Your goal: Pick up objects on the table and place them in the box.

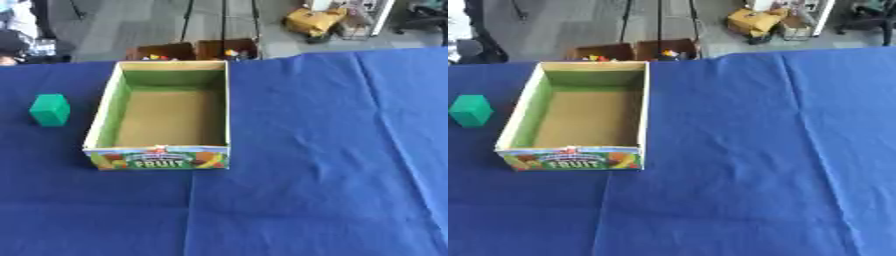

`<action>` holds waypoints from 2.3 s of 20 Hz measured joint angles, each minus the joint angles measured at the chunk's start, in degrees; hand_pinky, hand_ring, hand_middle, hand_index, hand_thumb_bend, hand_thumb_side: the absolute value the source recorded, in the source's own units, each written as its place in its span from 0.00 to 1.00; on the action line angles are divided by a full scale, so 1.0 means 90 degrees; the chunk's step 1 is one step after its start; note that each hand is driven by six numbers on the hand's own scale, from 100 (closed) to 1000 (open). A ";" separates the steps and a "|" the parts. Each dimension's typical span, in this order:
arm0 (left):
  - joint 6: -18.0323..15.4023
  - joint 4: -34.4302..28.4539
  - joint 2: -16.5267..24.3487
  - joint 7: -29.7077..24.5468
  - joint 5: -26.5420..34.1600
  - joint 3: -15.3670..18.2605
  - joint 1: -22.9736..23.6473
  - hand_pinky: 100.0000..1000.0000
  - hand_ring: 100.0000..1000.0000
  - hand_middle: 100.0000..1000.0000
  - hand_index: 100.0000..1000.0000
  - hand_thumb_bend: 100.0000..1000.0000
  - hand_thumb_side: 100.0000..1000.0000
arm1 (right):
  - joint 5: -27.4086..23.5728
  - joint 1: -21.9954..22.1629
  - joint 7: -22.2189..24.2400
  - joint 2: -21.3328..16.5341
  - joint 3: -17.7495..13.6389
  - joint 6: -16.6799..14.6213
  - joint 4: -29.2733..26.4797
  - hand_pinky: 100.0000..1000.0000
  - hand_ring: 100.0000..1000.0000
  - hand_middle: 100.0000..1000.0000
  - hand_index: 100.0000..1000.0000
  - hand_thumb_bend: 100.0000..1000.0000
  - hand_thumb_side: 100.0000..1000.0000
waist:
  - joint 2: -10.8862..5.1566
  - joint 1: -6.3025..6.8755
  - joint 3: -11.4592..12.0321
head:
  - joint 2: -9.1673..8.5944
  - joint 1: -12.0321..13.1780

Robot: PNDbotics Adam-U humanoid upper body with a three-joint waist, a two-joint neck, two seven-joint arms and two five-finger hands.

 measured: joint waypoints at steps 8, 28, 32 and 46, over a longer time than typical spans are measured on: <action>-0.0080 0.0213 -0.0026 -0.1260 -0.0662 0.0032 -0.0038 1.00 1.00 1.00 1.00 0.84 0.74 | -0.0021 0.0002 0.0062 -0.0043 0.0000 0.0012 0.0000 0.66 0.68 0.47 0.65 0.00 0.74 | 0.0043 0.0039 -0.0006 | -0.0058 0.0017; 0.0084 0.0910 -0.0182 -0.2002 -0.1399 0.0127 -0.0184 1.00 1.00 1.00 1.00 0.53 0.55 | -0.0050 -0.0034 0.0147 -0.0063 -0.0002 0.0019 0.0000 0.67 0.67 0.45 0.64 0.00 0.74 | 0.0318 0.0074 -0.0178 | -0.0324 0.0220; 0.0226 0.0976 -0.0182 -0.2209 -0.1415 0.0158 -0.0184 1.00 1.00 1.00 1.00 0.56 0.56 | -0.0051 -0.0058 0.0171 -0.0099 -0.0002 0.0007 0.0000 0.67 0.66 0.45 0.64 0.00 0.75 | 0.0369 0.0086 -0.0198 | -0.0385 0.0248; 0.0547 0.0794 0.0147 -0.2576 -0.1282 0.0363 -0.0161 1.00 1.00 1.00 1.00 0.43 0.51 | -0.0051 -0.0048 0.0210 -0.0231 -0.0042 0.0047 0.0000 0.68 0.66 0.43 0.64 0.00 0.74 | 0.0568 0.0201 -0.0221 | -0.0518 0.0297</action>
